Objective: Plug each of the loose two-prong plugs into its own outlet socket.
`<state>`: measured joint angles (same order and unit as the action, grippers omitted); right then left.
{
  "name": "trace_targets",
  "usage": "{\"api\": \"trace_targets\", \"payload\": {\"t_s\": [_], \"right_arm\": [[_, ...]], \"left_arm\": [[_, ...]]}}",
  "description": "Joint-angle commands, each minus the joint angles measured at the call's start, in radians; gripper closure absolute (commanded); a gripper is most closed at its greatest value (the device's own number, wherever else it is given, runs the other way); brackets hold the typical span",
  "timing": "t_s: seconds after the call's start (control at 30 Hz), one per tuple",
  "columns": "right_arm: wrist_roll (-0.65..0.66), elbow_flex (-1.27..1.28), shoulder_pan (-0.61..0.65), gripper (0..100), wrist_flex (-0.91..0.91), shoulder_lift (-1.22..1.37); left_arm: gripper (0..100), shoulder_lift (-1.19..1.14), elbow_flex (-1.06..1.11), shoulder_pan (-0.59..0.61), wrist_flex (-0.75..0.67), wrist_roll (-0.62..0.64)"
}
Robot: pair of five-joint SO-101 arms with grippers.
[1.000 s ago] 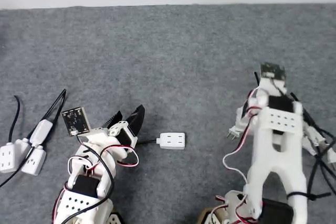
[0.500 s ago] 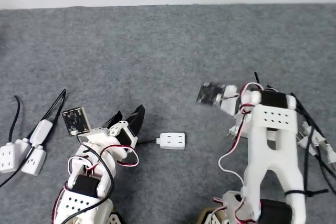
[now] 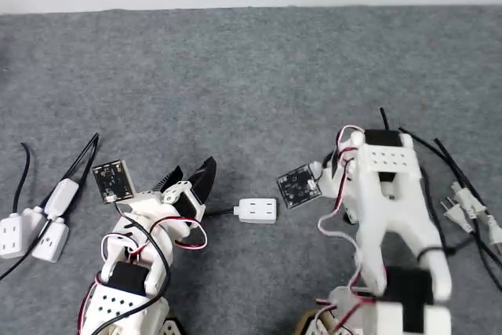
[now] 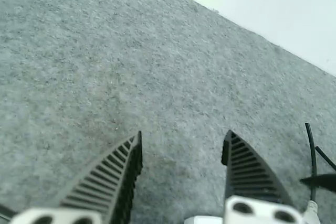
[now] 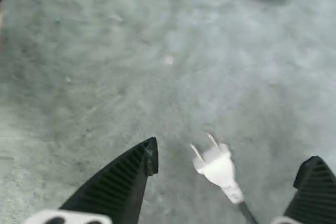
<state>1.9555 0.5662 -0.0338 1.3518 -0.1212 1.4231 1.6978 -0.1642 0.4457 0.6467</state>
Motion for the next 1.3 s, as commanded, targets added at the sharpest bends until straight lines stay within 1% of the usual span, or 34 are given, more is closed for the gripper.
{"api": "trace_targets", "payload": {"t_s": [0.0,0.1,0.2,0.27,0.4,0.47,0.57,0.7,0.77,0.93,1.03,1.1,1.27], "right_arm": [[0.087,-0.126,-0.068,60.4,0.074,0.099],[0.163,-0.23,-0.142,60.4,0.134,0.189],[0.21,-0.333,-0.189,60.4,0.177,0.266],[0.244,-0.385,-0.199,60.4,0.202,0.318],[0.267,-0.463,-0.199,60.7,0.22,0.423],[0.269,-0.5,-0.202,64.0,0.216,0.473],[0.298,-0.554,-0.205,76.1,0.225,0.549],[0.269,-0.598,-0.209,92.4,0.229,0.615],[0.262,-0.615,-0.223,96.5,0.24,0.624],[0.259,-0.615,-0.226,97.4,0.24,0.625],[0.252,-0.617,-0.205,99.2,0.268,0.616],[0.207,-0.631,-0.174,98.9,0.305,0.611],[0.021,-0.671,-0.064,98.9,0.351,0.565]], "left_arm": [[76,0.006,-0.008,0.0,-0.032,-0.008],[76,0.006,-0.008,-0.005,-0.032,-0.008],[76,0.006,-0.008,-0.006,-0.029,-0.008],[76,0.006,-0.008,-0.006,-0.029,-0.008],[76,0.006,-0.008,-0.006,-0.028,-0.008],[76,0.006,-0.008,-0.006,-0.028,-0.008],[76,0.006,-0.008,-0.006,-0.028,-0.008],[76,0.006,-0.008,-0.008,-0.028,-0.008],[76,0.006,-0.008,-0.008,-0.028,-0.008],[76,0.006,-0.008,-0.008,-0.028,-0.008],[76,0.006,-0.008,-0.009,-0.028,-0.008],[76,0.006,-0.008,-0.009,-0.028,-0.008],[76,0.006,-0.008,-0.009,-0.028,-0.008]]}}
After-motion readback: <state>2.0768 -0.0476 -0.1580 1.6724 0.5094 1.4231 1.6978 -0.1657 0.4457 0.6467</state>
